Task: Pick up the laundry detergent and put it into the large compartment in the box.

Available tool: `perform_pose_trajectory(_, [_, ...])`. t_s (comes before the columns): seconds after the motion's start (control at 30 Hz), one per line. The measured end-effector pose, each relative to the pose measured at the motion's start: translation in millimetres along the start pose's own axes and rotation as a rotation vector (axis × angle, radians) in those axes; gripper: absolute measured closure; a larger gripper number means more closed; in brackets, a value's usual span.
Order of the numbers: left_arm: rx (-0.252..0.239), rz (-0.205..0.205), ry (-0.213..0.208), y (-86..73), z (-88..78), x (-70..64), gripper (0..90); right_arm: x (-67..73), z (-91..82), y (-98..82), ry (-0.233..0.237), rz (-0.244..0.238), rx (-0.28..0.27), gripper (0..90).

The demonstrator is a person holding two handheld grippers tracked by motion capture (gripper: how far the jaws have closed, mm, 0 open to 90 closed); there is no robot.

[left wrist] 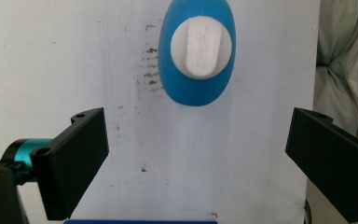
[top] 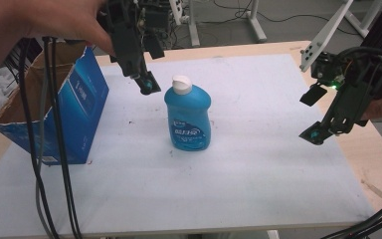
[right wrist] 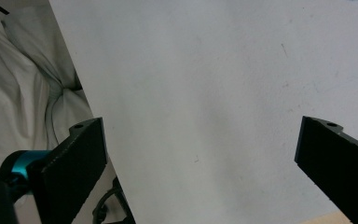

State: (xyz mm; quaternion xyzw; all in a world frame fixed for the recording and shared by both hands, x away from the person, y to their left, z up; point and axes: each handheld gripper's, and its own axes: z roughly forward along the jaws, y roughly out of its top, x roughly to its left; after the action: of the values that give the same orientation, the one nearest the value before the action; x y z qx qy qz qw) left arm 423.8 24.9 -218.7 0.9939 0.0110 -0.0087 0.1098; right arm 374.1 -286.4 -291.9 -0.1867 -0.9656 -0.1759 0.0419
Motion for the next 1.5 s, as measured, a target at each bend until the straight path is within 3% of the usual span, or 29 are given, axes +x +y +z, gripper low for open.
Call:
perform_pose_trajectory(0.4, [0.0,0.024,-0.004,17.3,11.0,-2.8,5.8,-1.0,1.0,1.7,0.001,-0.011,-0.005,1.4])
perform_pose_trajectory(0.73, [0.029,0.036,-0.014,28.4,26.7,-0.5,5.9,-1.1,0.4,0.5,0.001,-0.014,-0.012,1.4])
perform_pose_trajectory(1.5, [0.054,0.047,-0.043,34.7,62.6,6.8,5.8,-4.0,3.6,-2.3,0.006,-0.005,-0.017,1.5])
